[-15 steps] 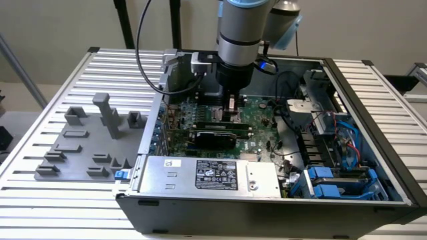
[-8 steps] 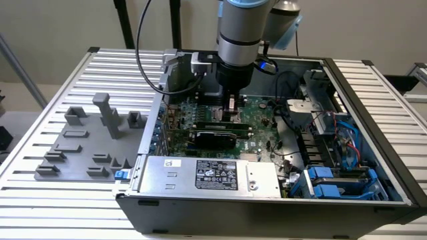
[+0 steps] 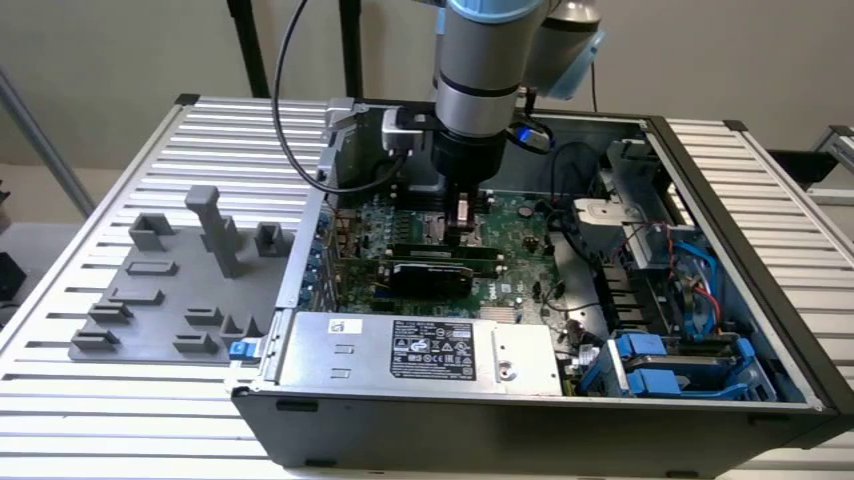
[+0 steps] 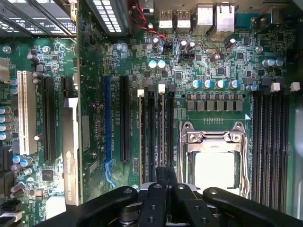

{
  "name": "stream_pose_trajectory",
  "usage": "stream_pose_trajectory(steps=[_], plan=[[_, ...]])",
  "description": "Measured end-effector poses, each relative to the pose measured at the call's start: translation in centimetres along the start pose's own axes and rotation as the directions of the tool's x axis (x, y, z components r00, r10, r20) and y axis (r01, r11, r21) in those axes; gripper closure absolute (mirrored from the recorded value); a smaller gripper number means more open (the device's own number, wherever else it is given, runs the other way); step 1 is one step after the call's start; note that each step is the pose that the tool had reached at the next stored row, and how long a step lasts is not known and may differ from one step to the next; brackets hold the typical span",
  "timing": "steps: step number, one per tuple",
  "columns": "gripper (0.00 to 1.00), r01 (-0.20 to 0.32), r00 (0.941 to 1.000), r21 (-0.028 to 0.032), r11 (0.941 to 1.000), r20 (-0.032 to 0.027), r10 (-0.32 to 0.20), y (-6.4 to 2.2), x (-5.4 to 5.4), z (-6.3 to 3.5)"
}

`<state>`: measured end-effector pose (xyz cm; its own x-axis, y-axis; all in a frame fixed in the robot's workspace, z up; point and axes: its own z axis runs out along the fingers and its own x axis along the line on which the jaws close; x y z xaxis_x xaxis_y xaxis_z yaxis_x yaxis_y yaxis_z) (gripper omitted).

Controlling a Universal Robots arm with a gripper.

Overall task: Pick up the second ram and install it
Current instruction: 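Press down the second ram until it locks into place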

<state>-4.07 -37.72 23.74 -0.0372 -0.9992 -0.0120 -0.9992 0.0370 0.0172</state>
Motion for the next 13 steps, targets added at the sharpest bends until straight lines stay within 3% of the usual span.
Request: stream_pose_trajectory(steps=[10, 13], plan=[[1.00, 0.000, 1.0000, -0.0014, 1.0000, -0.0014, 0.000, 0.00, 0.0, 1.34], [1.00, 0.000, 1.0000, -0.0015, 1.0000, -0.0020, 0.000, 0.02, 0.1, 1.21]])
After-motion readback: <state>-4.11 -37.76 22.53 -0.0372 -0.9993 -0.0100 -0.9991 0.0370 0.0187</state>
